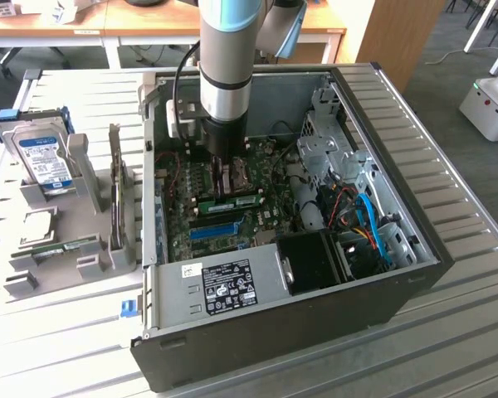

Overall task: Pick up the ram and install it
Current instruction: 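Press down the ram until it locks into place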

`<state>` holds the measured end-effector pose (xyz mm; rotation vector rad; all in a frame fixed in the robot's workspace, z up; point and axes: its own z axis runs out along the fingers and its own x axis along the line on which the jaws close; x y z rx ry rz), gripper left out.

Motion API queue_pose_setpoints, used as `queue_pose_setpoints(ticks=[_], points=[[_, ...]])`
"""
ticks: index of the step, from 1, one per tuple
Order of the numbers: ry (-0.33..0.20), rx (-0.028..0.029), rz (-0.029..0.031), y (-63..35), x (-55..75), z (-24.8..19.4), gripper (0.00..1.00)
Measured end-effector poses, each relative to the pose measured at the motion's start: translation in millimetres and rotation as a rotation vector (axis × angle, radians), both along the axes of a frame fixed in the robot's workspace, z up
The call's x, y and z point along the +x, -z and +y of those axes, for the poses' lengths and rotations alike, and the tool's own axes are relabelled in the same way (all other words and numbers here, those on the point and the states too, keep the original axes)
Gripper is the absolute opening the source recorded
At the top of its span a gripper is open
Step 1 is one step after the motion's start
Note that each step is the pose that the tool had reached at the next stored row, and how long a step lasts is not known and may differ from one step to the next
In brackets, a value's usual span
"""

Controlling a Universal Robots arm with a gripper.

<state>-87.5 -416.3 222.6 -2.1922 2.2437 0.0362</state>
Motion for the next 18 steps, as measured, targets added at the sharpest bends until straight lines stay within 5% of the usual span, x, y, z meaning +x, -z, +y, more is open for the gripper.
queue_pose_setpoints(ticks=[18], points=[[0.000,0.0000,-0.0001,0.8,0.0,0.0,0.11]])
